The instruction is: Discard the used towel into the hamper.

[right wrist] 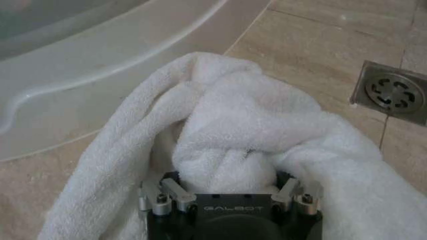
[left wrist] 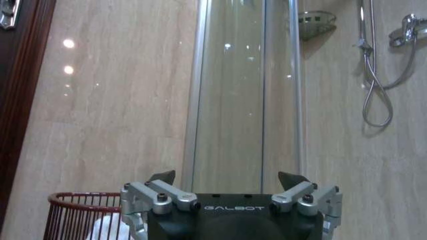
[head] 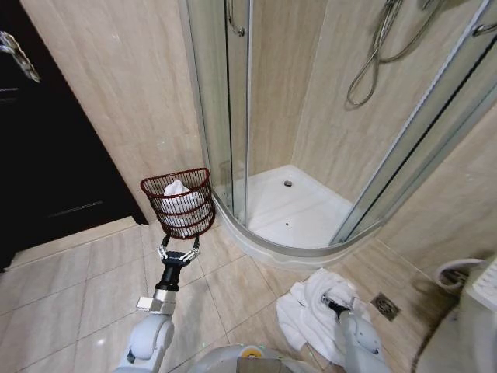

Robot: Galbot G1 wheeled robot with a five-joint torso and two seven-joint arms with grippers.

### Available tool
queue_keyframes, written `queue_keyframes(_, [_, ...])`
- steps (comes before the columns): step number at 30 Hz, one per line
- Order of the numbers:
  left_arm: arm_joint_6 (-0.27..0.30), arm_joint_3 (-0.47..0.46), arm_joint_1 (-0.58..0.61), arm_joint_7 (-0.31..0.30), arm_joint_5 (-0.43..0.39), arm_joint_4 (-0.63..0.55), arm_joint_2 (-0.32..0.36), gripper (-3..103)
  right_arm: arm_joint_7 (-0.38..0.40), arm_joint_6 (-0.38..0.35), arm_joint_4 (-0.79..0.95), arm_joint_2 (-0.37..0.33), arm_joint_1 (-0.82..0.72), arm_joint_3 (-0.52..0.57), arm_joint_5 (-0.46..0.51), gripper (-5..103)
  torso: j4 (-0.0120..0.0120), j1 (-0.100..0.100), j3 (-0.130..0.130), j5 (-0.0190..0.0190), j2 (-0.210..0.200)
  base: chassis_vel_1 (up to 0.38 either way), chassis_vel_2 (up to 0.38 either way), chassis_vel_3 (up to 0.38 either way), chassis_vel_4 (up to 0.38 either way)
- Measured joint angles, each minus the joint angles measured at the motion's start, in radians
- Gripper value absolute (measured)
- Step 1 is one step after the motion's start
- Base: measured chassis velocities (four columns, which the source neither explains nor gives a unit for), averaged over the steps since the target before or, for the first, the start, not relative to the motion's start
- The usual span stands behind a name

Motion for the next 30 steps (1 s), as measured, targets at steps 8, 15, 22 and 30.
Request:
queue_keyframes(8, [-0.003, -0.002, 0.002, 0.0, -0.011, 0.0, 0.001, 100, -0.01, 0.0, 0.01, 0.007, -0.009, 0.004, 0.007, 66, 0.0001, 0.0, 0.0, 0.0005, 0.0, 0.0, 0.0, 0.0, 0.0])
queue_keyframes(15, [-0.003, -0.006, 0.003, 0.0, -0.016, -0.004, 0.004, 100, -0.019, 0.003, 0.012, 0.013, -0.014, 0.013, 0.011, 48, 0.0002, 0.0, 0.0, 0.0004, 0.0, 0.0, 0.0, 0.0, 0.0])
queue_keyframes(22, [-0.003, 0.003, 0.006, 0.001, -0.014, -0.01, -0.001, 100, -0.013, 0.049, 0.039, 0.014, -0.048, 0.014, 0.026, 32, 0.0006, 0.0, 0.0, 0.0017, 0.0, 0.0, 0.0, 0.0, 0.0])
queue_keyframes(30, [-0.006, 0.016, 0.004, 0.004, -0.008, -0.009, -0.012, 100, 0.005, 0.375, 0.193, 0.055, -0.163, 0.007, -0.074, 27, 0.0001, 0.0, 0.0, 0.0009, 0.0, 0.0, 0.0, 0.0, 0.0])
